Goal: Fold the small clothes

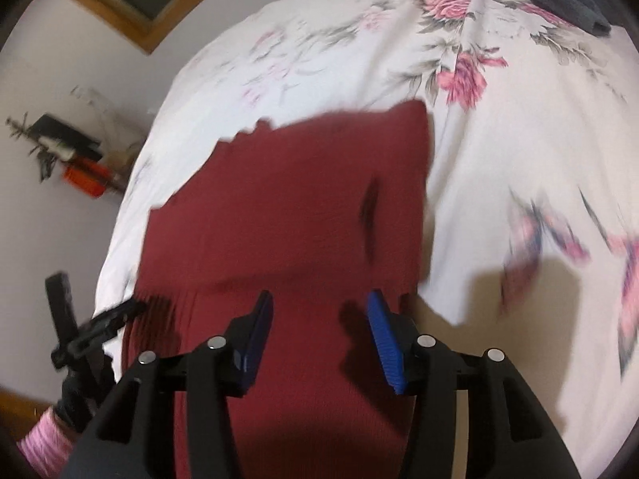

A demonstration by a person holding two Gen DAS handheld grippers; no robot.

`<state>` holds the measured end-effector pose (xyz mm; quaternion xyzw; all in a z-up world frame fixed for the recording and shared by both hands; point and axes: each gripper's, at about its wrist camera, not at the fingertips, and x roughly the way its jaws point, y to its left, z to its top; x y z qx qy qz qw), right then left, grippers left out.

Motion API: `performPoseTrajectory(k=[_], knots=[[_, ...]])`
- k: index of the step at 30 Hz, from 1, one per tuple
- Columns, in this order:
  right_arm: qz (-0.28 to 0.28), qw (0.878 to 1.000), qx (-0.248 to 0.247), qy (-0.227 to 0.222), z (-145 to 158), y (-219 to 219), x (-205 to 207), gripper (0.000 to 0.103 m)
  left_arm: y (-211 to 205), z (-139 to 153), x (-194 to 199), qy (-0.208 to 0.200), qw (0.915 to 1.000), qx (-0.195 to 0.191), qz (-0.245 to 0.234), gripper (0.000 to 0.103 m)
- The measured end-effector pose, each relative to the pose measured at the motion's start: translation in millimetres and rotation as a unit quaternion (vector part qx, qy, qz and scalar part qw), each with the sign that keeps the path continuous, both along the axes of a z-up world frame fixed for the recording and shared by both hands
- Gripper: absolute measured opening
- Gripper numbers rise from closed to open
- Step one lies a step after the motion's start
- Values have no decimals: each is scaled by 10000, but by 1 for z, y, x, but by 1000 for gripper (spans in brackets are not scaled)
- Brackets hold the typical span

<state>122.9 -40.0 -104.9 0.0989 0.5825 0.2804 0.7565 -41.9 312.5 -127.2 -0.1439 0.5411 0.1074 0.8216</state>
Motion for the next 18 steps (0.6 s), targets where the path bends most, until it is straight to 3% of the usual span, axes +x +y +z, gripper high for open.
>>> performPoseTrajectory(k=[5, 10, 13, 18], knots=[[476, 9970, -156, 588, -9, -33, -83, 51, 1, 11, -86, 472, 9985, 219, 197, 85], [463, 9910, -404, 1188, -24, -68, -151, 53, 12, 6, -165, 1053, 9918, 124, 707, 85], [328, 9876, -423, 1477, -32, -87, -177, 55, 13, 1, -200, 1263, 9868, -165, 1000, 85], [276, 9838, -470, 1707, -45, -96, -192, 57, 4, -9, -224, 1472, 9843, -259, 936, 86]])
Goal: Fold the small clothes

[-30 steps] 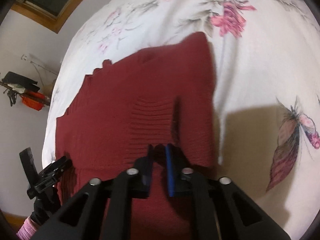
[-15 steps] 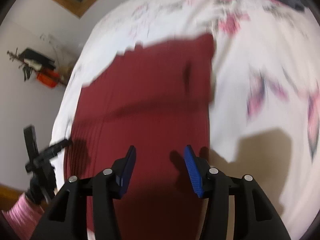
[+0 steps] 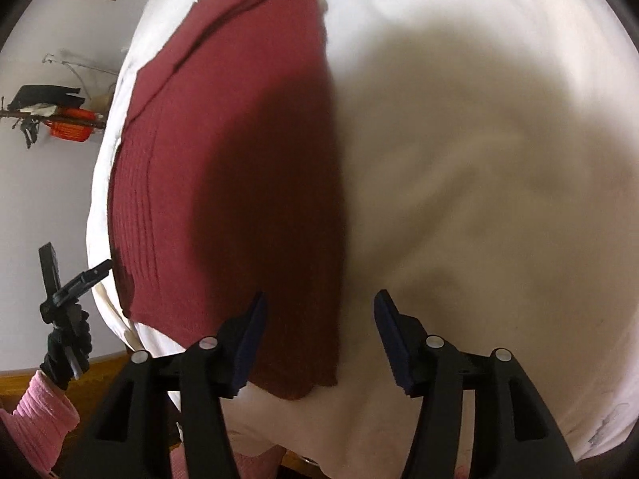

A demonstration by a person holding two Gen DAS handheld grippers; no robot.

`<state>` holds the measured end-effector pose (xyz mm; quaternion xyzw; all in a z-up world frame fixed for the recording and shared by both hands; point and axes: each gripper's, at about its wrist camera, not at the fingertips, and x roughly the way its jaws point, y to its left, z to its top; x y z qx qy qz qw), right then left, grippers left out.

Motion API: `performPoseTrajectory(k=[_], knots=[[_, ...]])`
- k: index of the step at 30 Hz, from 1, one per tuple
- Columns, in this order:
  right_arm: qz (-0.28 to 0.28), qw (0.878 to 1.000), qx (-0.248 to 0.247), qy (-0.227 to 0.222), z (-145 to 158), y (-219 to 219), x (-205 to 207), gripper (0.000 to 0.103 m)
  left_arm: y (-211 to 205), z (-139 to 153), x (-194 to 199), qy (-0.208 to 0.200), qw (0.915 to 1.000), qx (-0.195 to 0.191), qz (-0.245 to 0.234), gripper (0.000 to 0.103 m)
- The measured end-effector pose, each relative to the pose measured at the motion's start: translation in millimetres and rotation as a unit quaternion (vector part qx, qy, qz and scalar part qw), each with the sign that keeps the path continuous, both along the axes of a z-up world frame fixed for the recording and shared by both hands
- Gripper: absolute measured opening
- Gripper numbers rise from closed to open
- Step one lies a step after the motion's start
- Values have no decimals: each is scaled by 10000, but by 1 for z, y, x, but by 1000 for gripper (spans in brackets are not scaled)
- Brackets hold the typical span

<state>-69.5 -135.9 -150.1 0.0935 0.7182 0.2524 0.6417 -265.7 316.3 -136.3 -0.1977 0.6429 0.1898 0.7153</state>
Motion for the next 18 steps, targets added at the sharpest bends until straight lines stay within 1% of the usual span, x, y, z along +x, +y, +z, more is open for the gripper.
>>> performPoseTrajectory(k=[4, 7, 12, 14, 18], knots=[[61, 9999, 19, 154, -14, 3, -6, 58, -6, -17, -9, 239, 9996, -123, -36, 86], [142, 9996, 29, 235, -21, 5, -10, 58, -7, -25, -17, 289, 9993, -247, 55, 86], [271, 9991, 148, 290, -26, 24, -16, 58, 0, -36, -26, 169, 9972, -647, 335, 86], [362, 9988, 194, 262, -26, 35, -16, 59, 1, -38, -25, 157, 9971, -676, 327, 86], [389, 9986, 253, 253, -25, 40, -16, 60, 6, -41, -27, 118, 9965, -749, 356, 86]])
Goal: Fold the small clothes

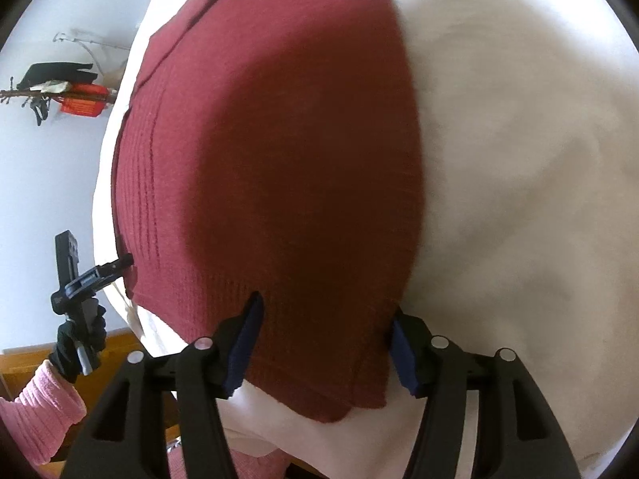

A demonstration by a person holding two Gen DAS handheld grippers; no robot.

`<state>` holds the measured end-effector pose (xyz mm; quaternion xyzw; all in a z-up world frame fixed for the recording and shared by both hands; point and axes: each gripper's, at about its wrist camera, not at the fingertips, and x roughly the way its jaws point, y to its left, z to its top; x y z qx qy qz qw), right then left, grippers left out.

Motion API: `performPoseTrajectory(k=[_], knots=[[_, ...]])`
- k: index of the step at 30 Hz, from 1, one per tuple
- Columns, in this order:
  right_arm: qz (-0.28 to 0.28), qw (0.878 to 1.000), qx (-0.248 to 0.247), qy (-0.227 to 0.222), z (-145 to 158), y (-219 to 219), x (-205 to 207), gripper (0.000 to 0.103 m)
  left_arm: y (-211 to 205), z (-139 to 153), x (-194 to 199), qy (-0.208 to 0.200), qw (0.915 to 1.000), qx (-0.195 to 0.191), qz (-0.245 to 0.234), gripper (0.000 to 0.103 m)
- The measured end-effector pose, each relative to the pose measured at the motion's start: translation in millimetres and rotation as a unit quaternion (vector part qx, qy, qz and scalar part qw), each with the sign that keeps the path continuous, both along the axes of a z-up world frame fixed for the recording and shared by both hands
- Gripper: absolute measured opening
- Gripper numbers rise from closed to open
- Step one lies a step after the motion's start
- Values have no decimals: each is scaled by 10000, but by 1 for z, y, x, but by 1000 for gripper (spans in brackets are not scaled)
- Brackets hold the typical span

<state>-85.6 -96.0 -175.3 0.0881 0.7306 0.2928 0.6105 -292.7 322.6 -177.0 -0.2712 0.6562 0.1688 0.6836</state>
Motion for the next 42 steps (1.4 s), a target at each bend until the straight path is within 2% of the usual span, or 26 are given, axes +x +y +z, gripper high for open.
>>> performPoseTrajectory(k=[5, 7, 11, 12, 13, 14, 15, 17, 20, 23, 25, 29, 34, 38, 42], knots=[[39, 9998, 187, 6, 4, 4, -5, 58, 1, -1, -11, -91, 9998, -56, -148, 72], [37, 9999, 134, -10, 2, 4, -5, 53, -5, -4, -11, -75, 9997, -54, -204, 68], [-86, 9997, 233, 90, -2, -2, 0, 34, -7, -5, -9, 4, 9994, -28, -333, 57], [-87, 9996, 248, 100, -3, -4, 0, 23, -15, -2, 5, 0, 9994, -53, -346, 52], [-69, 9995, 273, 127, -3, -4, 0, 17, -19, 0, 10, -21, 9993, -112, -348, 48], [-50, 9994, 323, 136, -2, -6, 2, 9, -20, 2, 11, -53, 9993, -183, -330, 34], [-48, 9991, 387, 140, 0, -8, 3, 8, -20, 4, 20, -116, 9990, -302, -297, 19], [-111, 9977, 642, 178, 9, -11, 9, 7, -19, 15, 28, -261, 9985, -392, -271, 11], [-270, 9942, 1037, 124, 28, -17, 24, 7, -20, 34, 36, -563, 9965, -524, -320, 10], [-423, 9897, 1371, 15, 47, -20, 44, 7, -18, 57, 52, -1029, 9919, -687, -287, 10], [-450, 9880, 1474, -108, 58, -18, 56, 7, -14, 69, 63, -1256, 9894, -699, -220, 10], [-643, 9831, 1687, -307, 70, -14, 87, 7, 8, 75, 94, -1623, 9845, -654, -87, 10], [-809, 9831, 1594, -385, 56, -3, 129, 7, 32, 63, 126, -1774, 9825, -567, 98, 10], [-1024, 9827, 1524, -251, 36, 7, 151, 7, 54, 42, 155, -1701, 9839, -498, 223, 10], [-1108, 9833, 1436, -112, 18, 16, 171, 7, 68, 34, 170, -1677, 9842, -527, 226, 10]])
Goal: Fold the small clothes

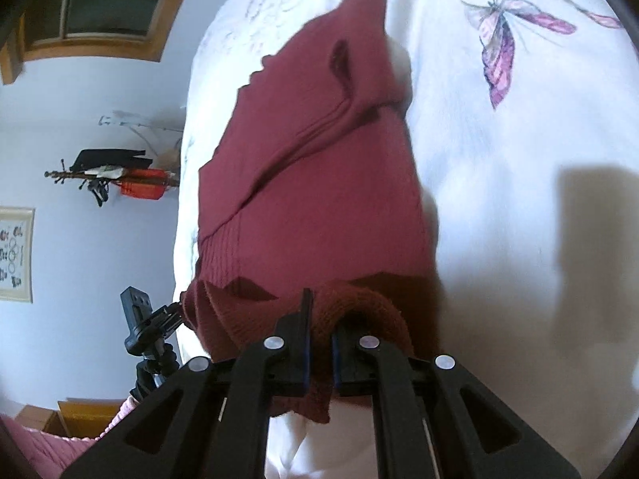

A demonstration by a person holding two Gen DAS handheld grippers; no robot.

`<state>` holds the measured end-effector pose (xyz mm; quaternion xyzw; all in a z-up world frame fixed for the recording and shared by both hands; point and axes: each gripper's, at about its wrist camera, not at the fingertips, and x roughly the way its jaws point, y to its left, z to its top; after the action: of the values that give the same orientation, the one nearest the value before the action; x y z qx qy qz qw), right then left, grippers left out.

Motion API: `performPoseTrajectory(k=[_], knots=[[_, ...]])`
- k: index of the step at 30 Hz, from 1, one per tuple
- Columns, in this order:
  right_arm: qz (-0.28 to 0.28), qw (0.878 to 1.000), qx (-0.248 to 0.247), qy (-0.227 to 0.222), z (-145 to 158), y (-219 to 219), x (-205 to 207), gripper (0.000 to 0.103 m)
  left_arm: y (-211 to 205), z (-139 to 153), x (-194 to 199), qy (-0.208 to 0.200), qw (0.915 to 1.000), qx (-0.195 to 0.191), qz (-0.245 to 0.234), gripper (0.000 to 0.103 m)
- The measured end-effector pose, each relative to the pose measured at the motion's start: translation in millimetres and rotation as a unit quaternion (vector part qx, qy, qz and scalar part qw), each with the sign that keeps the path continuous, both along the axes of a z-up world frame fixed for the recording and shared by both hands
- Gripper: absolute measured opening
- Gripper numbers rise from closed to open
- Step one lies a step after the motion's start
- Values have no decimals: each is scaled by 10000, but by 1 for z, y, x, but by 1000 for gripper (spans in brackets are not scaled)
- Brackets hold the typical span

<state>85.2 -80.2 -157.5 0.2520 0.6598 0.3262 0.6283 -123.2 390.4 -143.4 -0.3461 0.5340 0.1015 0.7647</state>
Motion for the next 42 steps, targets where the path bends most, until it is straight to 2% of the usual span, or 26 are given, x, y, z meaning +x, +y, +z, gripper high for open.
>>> performPoseTrajectory(k=[3, 8, 10, 12, 15, 20, 22, 24, 28, 30, 36, 42], knots=[[-70, 9998, -33, 180, -13, -2, 11, 7, 2, -5, 4, 42, 10000, -15, -2, 13], [94, 9991, -214, 348, -24, 0, 20, 8, 14, -11, -2, 103, 9989, -393, 252, 16], [125, 9990, -179, 397, -23, -4, 21, 11, 14, -7, -7, 90, 9985, -454, 287, 27], [87, 9989, -148, 431, -23, -7, 22, 13, 13, -1, -11, 17, 9983, -468, 357, 54], [4, 9988, -112, 481, -22, -12, 23, 16, 12, 9, -15, 18, 9986, -376, 379, 63], [-133, 9986, -123, 498, -18, -19, 24, 20, 13, 23, -21, 106, 9993, -170, 310, 64], [-211, 9987, -228, 398, -12, -25, 24, 24, 12, 29, -22, 152, 9996, 50, 223, 65], [-282, 9987, -332, 259, -4, -32, 24, 34, 11, 38, -23, 165, 9992, 312, 176, 67], [-301, 9983, -492, -1, 12, -44, 27, 35, 10, 56, -24, 68, 9968, 784, 122, 68], [-252, 9980, -560, -127, 18, -45, 27, 35, 9, 60, -20, 14, 9953, 964, -35, 73], [26, 9964, -743, -418, 26, -30, 22, 39, 2, 41, 16, 138, 9891, 1290, -699, 73], [313, 9934, -915, -614, 26, -14, 14, 42, -2, 14, 48, 307, 9820, 1419, -1211, 73]])
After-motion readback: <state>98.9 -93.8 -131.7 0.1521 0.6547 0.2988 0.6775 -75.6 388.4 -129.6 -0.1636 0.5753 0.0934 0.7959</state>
